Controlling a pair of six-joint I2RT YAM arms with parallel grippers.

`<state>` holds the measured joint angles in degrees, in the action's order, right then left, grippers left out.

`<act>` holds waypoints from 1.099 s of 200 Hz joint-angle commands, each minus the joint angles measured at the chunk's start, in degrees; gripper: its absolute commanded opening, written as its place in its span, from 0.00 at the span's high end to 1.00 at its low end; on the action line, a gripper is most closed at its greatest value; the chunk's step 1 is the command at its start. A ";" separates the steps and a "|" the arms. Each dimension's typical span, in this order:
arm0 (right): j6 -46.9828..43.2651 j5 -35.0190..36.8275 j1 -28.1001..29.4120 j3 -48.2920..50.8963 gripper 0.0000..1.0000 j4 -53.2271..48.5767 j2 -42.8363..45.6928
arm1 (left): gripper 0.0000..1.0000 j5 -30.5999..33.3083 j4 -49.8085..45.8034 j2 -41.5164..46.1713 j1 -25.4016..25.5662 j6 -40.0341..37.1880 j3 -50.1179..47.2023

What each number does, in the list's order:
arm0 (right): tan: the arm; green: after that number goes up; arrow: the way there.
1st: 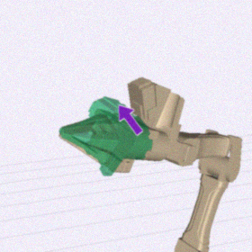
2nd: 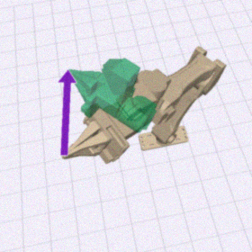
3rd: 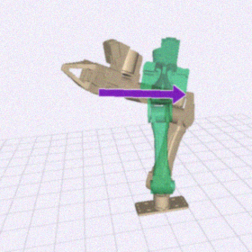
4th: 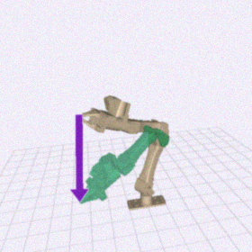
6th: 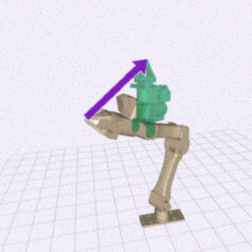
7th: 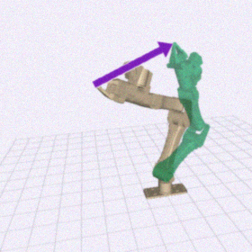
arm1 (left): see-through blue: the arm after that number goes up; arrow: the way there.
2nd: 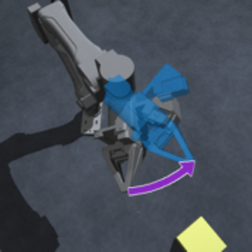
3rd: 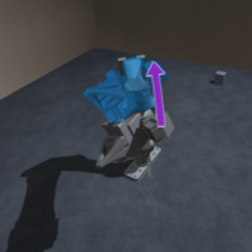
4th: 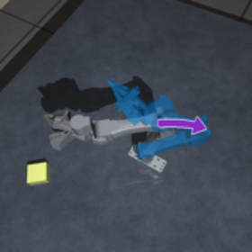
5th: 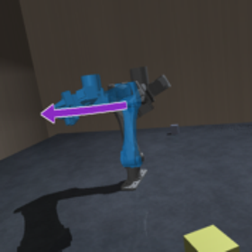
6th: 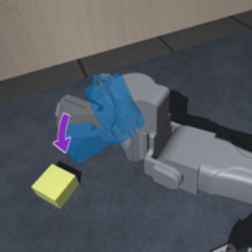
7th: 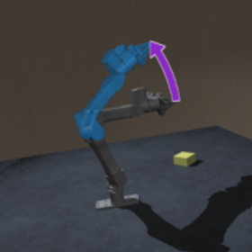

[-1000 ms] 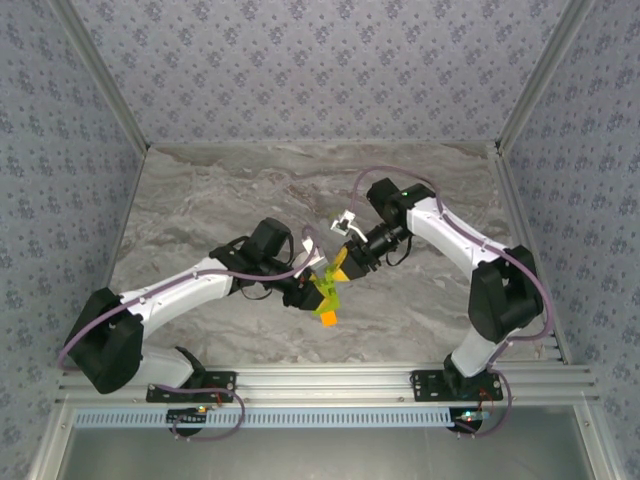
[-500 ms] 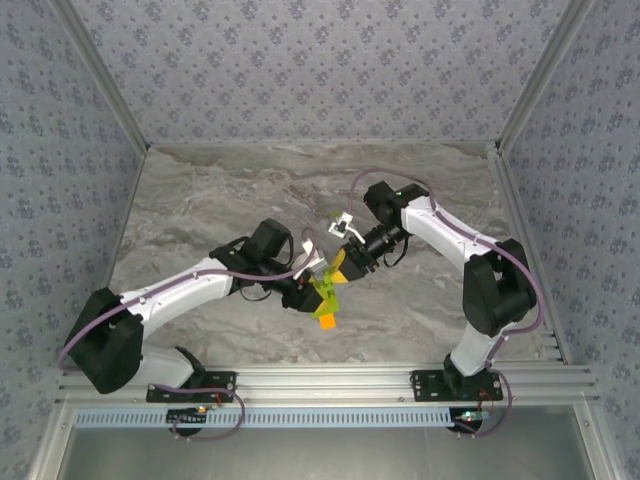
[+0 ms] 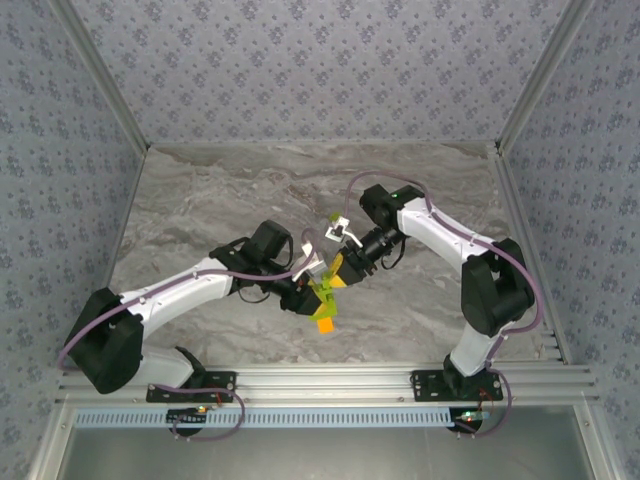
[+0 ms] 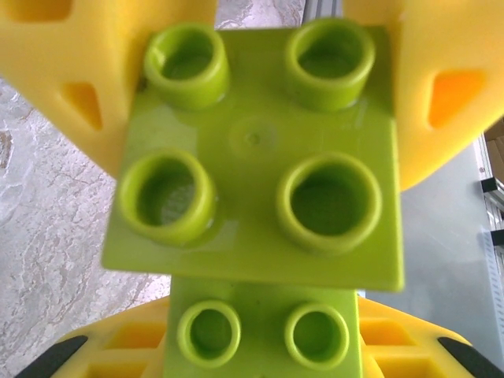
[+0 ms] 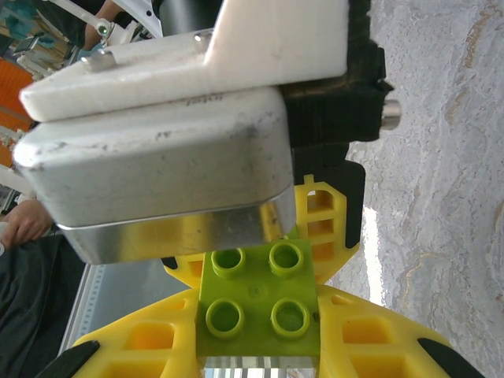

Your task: Assemble a carrot with lego

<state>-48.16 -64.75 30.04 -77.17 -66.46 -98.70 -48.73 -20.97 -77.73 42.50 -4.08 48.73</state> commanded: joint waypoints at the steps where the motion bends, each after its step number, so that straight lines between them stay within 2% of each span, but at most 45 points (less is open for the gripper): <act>1: -1.22 1.13 1.79 1.25 0.81 -4.02 -1.25 | 0.84 -0.89 5.00 1.85 -1.82 -0.86 1.94; 37: -0.71 -0.74 1.79 4.83 0.80 -1.22 -0.78 | 0.84 -1.18 5.64 2.41 -2.83 -0.59 1.74; 133: 4.02 3.84 4.18 6.14 0.82 3.14 -0.25 | 0.85 -4.22 8.22 2.00 -4.82 1.56 1.55; 220: 1.95 3.39 5.89 6.93 0.82 1.20 -1.34 | 0.84 -4.11 8.18 3.20 -6.40 1.78 1.83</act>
<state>-45.30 -66.43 32.40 -73.52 -57.56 -98.65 -52.12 -23.90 -77.69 39.70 -3.42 47.48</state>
